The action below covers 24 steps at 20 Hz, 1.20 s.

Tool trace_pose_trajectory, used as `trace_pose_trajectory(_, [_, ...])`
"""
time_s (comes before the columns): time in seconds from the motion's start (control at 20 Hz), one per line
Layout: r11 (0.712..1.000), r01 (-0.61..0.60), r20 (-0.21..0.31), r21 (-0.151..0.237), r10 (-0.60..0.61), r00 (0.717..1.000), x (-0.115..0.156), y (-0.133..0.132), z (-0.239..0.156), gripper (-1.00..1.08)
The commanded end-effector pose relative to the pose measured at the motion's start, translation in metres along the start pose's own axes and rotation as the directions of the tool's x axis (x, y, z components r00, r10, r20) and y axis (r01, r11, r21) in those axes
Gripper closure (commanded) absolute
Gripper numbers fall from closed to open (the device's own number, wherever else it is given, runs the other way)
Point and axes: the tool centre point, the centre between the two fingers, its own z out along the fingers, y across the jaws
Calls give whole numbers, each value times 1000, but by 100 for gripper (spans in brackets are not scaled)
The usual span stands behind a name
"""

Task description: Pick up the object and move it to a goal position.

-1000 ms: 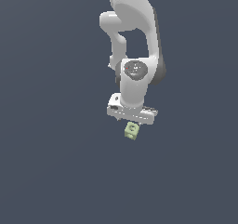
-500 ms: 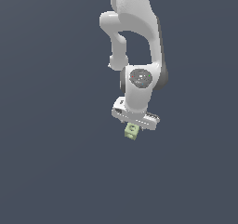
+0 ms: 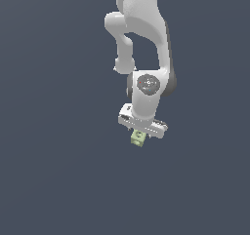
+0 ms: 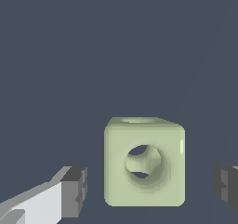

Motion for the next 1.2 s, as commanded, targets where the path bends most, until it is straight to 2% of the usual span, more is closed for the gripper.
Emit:
trace_pose_trajectory(0.0, [1000,-1,1,-1,1,1000,0,0,9,-92])
trace_pose_trajectory(0.3, [1000,-4,1,-1,4,1000,-1,1,39,-92])
trace_pose_trajectory(0.55, [1000,-4,1,-1,4,1000,0,0,45,-92])
trace_pose_trajectory(0.6, [1000,-4,1,-1,4,1000,0,0,45,108])
trace_pose_trajectory(1.15, [1000,-3,0,0,3,1000,0,0,44,108])
